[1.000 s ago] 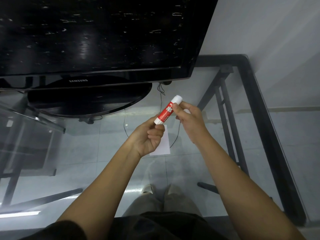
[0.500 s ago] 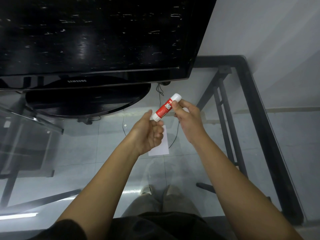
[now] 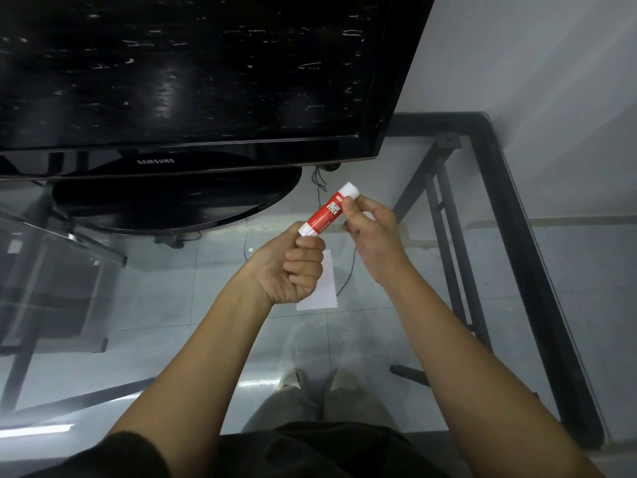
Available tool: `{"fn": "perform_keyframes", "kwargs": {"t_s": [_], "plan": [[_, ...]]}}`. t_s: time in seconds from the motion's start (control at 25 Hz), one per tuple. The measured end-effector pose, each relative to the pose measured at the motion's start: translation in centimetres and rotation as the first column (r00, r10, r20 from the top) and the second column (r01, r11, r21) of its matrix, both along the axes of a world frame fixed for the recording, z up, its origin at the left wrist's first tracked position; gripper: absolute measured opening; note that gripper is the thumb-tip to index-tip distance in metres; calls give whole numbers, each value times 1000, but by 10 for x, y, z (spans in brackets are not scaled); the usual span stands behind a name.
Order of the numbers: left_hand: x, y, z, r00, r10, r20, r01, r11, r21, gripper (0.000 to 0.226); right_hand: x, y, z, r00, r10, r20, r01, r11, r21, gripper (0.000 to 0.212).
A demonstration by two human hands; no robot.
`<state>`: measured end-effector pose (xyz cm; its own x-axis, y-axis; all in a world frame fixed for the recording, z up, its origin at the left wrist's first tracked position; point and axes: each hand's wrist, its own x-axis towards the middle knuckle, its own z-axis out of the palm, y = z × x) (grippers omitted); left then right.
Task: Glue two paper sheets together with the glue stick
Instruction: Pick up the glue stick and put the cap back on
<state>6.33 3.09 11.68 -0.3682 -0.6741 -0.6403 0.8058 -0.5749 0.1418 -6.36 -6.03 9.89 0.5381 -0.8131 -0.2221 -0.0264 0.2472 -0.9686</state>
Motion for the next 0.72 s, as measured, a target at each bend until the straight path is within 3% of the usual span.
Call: {"fn": "perform_keyframes", "kwargs": {"t_s": [0.04,0.12,0.2,0.28,0.36,0.44,0.56,0.72], "plan": [[2,1,1,1000,-22,-18,22,1000,-8,62,0,0,1,1000,11,-3,-11,1000,-8,16],[2,0,4,980,-28,197,26,1000,9,71,0,1,2,1000,10,-3,-10,1000,-4,17],[-4,-1,3,838,66,542,-47,998,-49,60,0,0,1,1000,-3,0,3,1000,3,13],[-9,-1,-1,674,240,699,-151,970,-189,32,-1,1,1,1000,11,-17,-12,1000,-12,13],[-9,0,-5,607,348,715,-192,937,-293,16,0,0,1,996,51,-75,-55,997,-47,18],[-7,1,-7,564,382,732,-220,924,-313,17,2,-2,0,994,32,-107,-30,999,23,27],[-7,3,-10,536,385,751,-242,923,-300,19,1,-8,0,994,-103,-43,110,973,204,25],[-9,4,-14,503,349,791,-196,937,-288,15,-4,-11,-4,998,-58,21,54,986,160,26]]}}
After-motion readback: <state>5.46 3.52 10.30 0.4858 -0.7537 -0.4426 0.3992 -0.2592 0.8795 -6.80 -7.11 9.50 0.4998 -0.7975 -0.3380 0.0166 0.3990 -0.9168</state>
